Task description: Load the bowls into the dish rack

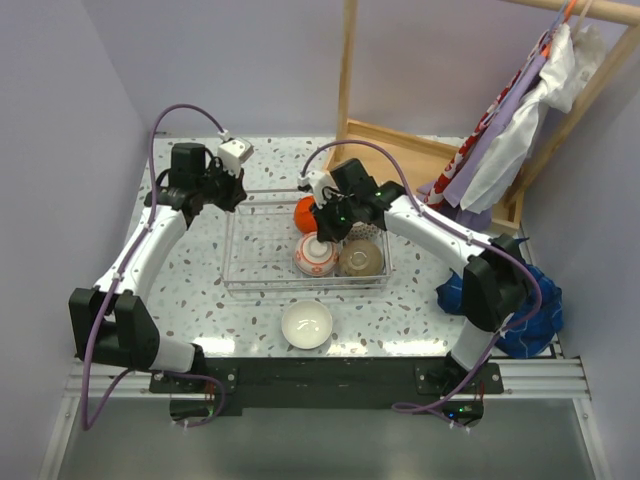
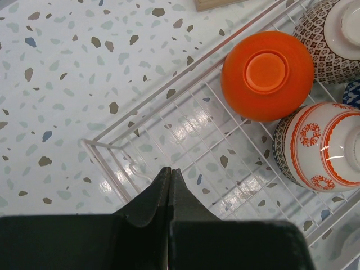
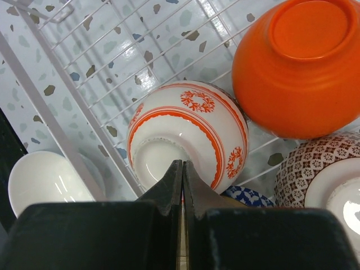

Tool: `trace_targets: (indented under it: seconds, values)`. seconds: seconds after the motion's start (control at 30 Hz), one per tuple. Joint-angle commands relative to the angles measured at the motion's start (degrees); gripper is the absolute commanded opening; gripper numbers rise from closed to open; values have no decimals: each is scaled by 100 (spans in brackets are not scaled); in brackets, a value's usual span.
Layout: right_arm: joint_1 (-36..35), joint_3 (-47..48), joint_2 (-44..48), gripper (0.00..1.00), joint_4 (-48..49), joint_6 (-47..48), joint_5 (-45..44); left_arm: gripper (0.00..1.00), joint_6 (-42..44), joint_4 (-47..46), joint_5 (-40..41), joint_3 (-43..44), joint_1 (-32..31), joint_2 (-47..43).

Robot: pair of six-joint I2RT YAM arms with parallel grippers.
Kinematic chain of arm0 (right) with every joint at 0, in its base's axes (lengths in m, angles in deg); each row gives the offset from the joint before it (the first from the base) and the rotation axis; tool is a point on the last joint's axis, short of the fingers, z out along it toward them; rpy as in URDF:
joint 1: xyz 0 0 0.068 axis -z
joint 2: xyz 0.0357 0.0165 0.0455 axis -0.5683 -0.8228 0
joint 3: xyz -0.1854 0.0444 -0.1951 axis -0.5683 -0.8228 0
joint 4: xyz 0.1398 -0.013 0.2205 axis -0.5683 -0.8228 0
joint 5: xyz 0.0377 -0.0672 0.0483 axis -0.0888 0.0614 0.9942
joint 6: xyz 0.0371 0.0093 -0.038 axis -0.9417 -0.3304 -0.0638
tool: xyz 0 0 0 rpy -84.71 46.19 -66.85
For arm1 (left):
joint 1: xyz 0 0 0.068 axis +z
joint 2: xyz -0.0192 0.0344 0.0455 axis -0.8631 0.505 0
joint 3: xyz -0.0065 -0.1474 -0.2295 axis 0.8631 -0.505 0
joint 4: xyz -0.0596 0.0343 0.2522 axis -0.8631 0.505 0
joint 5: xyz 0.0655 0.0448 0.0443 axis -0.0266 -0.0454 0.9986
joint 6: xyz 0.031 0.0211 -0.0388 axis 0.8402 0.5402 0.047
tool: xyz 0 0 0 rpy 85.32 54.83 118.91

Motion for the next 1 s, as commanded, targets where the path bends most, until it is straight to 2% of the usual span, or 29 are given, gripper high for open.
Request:
trace_targets:
  seconds: [0.0,0.1,0.2,0.27,0.3,0.33,0.37,0.4,0.43,0.5,0.63,0.8,0.97]
  values:
    - [16,293,55,0,-1,65,101,0,-51,-260,-175,180,32,-26]
    - [-2,372,300,1,34,108,207,0,-51,-242,-245,250,32,-53]
    - [-46,347,556,7,-185,459,365,0,-69,-207,-351,338,32,-166]
    - [-63,171,1012,16,-265,933,584,8,-78,-181,-369,400,32,-220]
    - [-72,-212,1231,21,-221,1291,698,17,-78,-155,-325,417,32,-281]
    - [-64,-469,1677,39,-143,1495,804,22,-78,-137,-281,513,32,-281]
    - [-72,-715,1943,49,41,1654,944,27,-52,-93,-151,566,32,-290]
    - [-64,-1231,2163,57,147,1890,963,38,-43,-75,-45,636,32,-273]
    - [-63,-1427,2539,64,166,2058,998,42,-43,-66,61,776,32,-255]
    - [-64,-1805,2779,66,-88,2627,1270,51,-8,-5,272,935,32,-150]
    - [-177,-2053,3000,66,-536,3359,1534,61,28,92,97,1505,32,192]
    - [-686,-2009,2501,65,-1012,4114,1193,63,-262,75,9,2262,32,773]
    - [-1302,-2115,2122,64,-723,4503,1016,63,-368,-171,184,2097,24,721]
